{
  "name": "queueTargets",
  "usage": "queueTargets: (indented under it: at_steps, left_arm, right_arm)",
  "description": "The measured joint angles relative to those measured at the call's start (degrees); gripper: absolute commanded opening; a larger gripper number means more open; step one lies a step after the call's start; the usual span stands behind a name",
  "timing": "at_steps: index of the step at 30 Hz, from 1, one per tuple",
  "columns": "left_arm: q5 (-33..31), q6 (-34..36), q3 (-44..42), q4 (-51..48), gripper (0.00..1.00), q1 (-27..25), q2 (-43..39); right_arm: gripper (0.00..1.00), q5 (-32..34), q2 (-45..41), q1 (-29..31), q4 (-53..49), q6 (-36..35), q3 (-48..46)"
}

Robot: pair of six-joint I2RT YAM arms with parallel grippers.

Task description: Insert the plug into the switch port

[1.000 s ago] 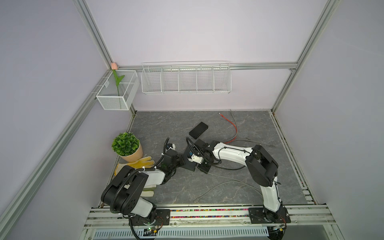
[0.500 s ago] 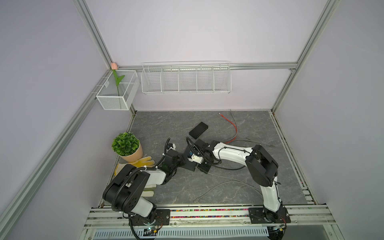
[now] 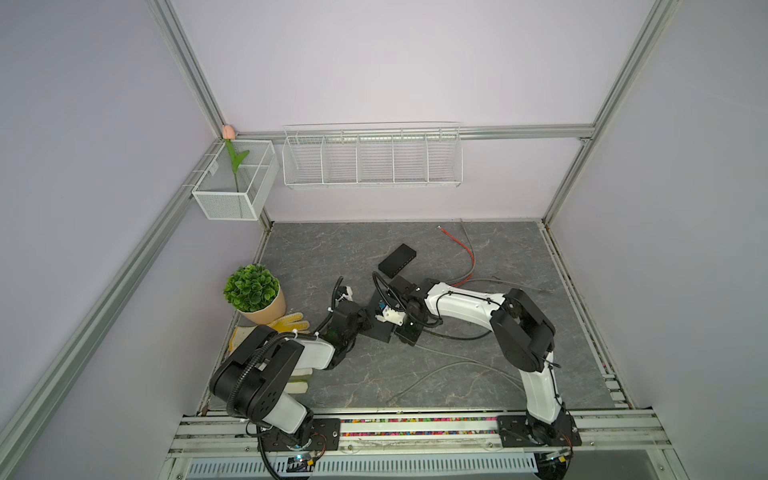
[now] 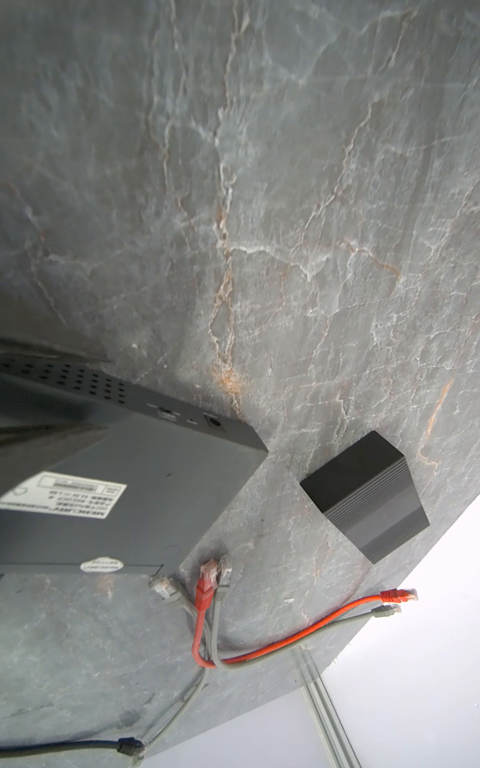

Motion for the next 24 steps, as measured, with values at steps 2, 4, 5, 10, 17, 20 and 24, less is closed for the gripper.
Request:
queueTargets:
  at_steps: [2, 4, 5, 10, 17, 20, 24]
  left_arm:
    - [-0.22, -0.02, 0.04, 0.57, 0.27, -0.24, 0.09]
    - [-0.39, -0.09, 0.20, 1.42, 0.27, -0.70, 0.09]
    - [-0.35, -0.26, 0.26, 1.70, 0.27, -0.90, 0.11]
    - [3.56, -1.51, 0.39, 2.95, 0.27, -2.47, 0.26]
    - [3.93, -4.35, 0.31, 3.87, 0.27, -2.84, 0.63]
    - [3.96, -4.72, 0.28, 3.87, 0.27, -2.84, 0.63]
    - [3.26, -5.40, 0.13, 3.58, 0.27, -2.78, 0.26]
  right_arm:
    - [0.07, -0.17, 0.37, -0.02, -0.66, -0.02, 0.61]
    - [0.07, -0.22, 0.96, -0.04, -1.01, 0.00, 1.20]
    - [0.07, -0.74, 1.27, -0.04, -1.25, 0.00, 1.51]
    - [0.07, -2.84, 1.79, -0.94, 0.85, 1.11, 2.86]
    - [0.08, -2.75, 1.97, -1.49, 2.84, 1.38, 3.10]
    - [0.15, -2.67, 1.97, -1.49, 2.89, 1.31, 3.10]
    - [0.19, -2.62, 1.95, -1.49, 4.50, 1.20, 2.84]
